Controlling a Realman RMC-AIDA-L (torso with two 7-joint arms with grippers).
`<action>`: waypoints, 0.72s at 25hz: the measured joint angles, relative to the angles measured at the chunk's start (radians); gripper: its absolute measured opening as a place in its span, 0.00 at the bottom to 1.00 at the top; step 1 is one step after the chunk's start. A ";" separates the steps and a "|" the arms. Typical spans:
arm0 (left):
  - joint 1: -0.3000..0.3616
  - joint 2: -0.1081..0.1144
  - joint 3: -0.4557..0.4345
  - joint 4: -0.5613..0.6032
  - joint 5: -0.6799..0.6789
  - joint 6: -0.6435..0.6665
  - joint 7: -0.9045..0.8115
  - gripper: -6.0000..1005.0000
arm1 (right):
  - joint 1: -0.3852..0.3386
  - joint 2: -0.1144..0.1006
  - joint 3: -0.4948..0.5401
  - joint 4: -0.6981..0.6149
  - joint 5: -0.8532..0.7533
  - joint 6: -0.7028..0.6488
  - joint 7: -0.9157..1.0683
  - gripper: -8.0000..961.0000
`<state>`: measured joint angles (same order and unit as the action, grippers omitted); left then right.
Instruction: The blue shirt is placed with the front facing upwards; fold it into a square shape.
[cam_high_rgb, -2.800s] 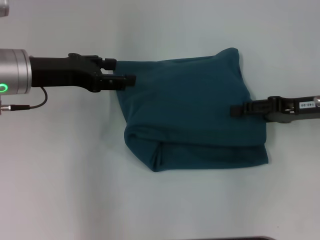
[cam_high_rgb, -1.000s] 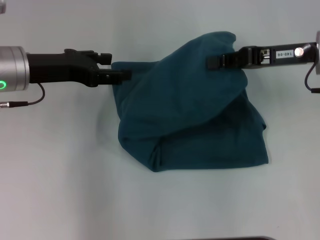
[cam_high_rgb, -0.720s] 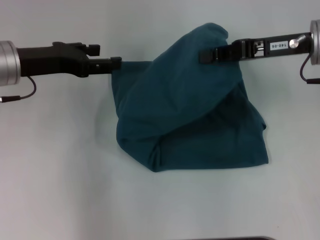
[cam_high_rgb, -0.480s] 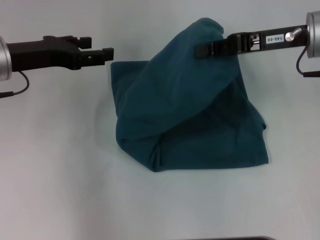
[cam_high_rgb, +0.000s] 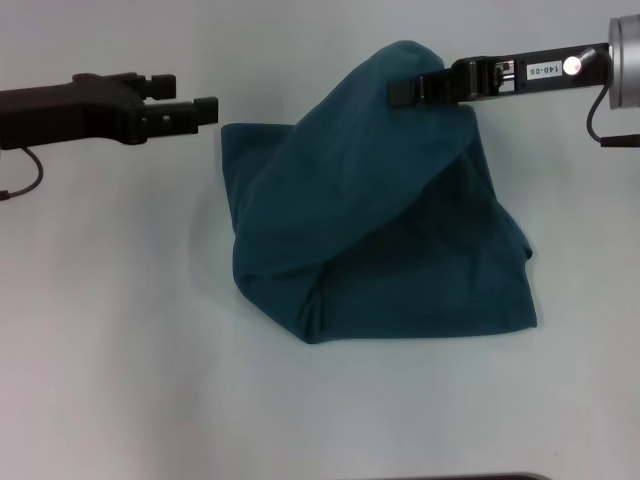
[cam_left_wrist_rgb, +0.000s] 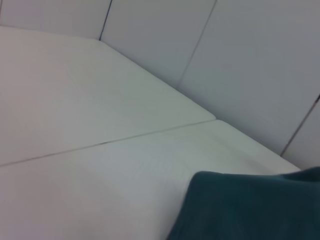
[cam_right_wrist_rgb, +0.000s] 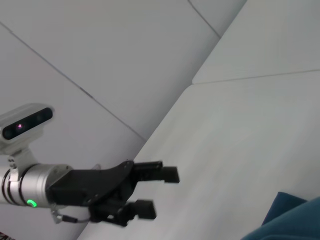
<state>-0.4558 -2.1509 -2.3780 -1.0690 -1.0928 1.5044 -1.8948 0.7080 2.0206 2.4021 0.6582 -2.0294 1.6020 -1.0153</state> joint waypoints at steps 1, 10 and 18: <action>0.001 0.001 -0.003 0.000 -0.004 0.032 0.005 0.79 | 0.001 0.001 0.000 -0.002 0.000 -0.003 0.000 0.05; 0.007 -0.003 -0.009 0.015 -0.048 0.287 0.078 0.79 | 0.013 0.008 -0.008 -0.006 -0.001 -0.021 0.000 0.05; -0.003 -0.009 0.037 0.121 -0.054 0.346 0.137 0.79 | 0.025 0.014 -0.011 -0.006 -0.002 -0.029 0.000 0.05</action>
<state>-0.4593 -2.1599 -2.3409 -0.9479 -1.1463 1.8505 -1.7582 0.7332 2.0342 2.3908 0.6519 -2.0316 1.5734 -1.0154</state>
